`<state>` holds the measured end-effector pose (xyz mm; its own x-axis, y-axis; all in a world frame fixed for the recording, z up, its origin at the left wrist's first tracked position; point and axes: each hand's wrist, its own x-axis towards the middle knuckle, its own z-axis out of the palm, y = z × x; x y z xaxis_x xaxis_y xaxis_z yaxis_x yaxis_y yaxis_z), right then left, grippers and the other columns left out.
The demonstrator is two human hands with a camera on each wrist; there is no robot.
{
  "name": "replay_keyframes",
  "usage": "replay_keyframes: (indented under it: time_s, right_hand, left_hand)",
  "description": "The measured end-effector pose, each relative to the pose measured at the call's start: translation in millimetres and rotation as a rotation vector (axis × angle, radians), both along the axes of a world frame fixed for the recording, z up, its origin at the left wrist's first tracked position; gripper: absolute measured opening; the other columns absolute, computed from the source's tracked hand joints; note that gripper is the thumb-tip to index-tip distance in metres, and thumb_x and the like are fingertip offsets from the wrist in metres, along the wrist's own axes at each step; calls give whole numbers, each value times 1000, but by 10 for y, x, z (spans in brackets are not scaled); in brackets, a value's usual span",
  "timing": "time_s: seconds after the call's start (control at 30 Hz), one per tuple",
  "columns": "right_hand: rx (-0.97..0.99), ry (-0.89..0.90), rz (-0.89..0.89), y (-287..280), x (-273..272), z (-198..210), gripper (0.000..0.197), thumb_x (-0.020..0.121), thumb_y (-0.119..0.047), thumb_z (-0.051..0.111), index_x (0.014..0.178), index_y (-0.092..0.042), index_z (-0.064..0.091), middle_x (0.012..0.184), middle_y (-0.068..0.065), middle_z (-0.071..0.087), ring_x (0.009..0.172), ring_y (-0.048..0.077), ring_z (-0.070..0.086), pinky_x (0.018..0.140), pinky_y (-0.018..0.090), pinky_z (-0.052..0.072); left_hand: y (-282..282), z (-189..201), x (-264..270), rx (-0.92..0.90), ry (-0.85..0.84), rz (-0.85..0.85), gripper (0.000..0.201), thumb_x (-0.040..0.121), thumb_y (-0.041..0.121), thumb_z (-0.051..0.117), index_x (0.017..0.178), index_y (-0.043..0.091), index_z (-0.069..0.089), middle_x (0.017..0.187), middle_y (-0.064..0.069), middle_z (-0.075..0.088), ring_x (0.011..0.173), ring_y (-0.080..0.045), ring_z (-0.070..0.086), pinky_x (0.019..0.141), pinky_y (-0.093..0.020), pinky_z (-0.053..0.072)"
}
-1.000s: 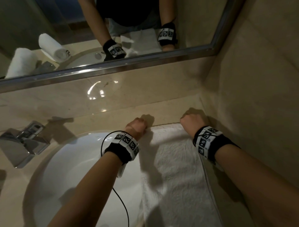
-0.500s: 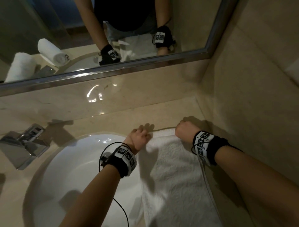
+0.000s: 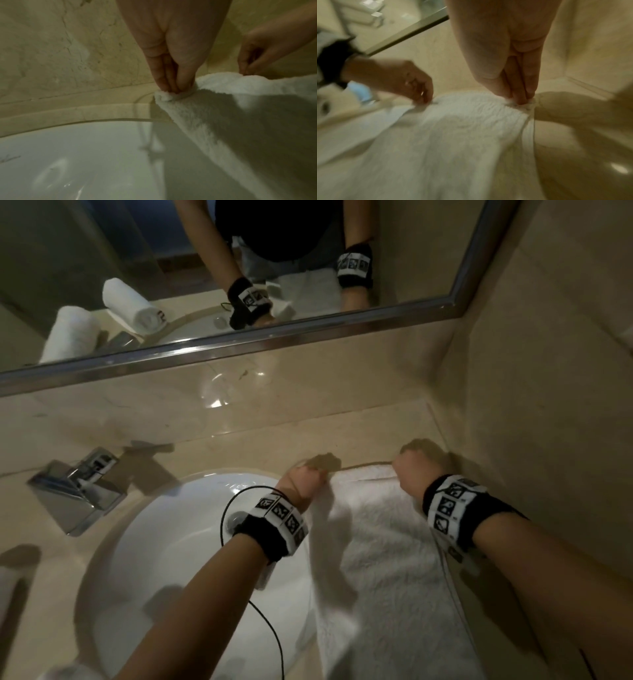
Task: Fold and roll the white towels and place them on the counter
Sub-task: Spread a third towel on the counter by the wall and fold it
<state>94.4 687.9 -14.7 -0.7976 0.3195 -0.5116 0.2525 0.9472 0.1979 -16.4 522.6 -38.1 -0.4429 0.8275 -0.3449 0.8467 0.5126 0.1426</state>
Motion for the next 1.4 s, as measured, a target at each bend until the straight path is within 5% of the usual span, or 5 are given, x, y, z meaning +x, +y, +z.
replay_keyframes:
  time_s: [0.27,0.7,0.9,1.1,1.4]
  right_hand:
    - [-137,246,-379,194,-140,-73,35,92,-28,53,103,2,65,112,20,62,104,32,58,85,30,45]
    - [-272,140,-76,303,-87,-25,19,89,-30,58,101,-23,71,104,-2,68,89,15,59,72,21,37]
    - [-172,-52,64,252,-275,-128,14,88,-19,56,94,-7,63,98,12,61,84,27,58,72,30,46]
    - [-135,-36,106,347,-484,-205,28,93,-11,48,119,0,53,124,17,52,111,31,54,88,34,46]
    - [78,96,186,508,-739,-181,31,94,-2,41,123,2,48,127,17,52,117,32,51,94,37,40]
  left_hand:
    - [112,-56,-159,-102,-112,225,37,90,14,55,127,10,54,130,-13,54,118,-28,52,97,-30,40]
    - [108,-138,-191,-164,-87,141,30,93,15,52,119,3,59,123,-17,59,114,-29,56,95,-34,42]
    - [129,-97,-223,-60,-65,150,35,96,15,44,129,3,49,133,-14,51,120,-28,50,96,-32,37]
    - [198,-83,-351,-94,-56,116,37,95,15,48,130,5,47,133,-14,50,120,-31,49,94,-33,40]
    - [514,-148,-551,-107,78,153,36,98,12,35,132,-1,39,135,-20,43,124,-33,43,96,-42,39]
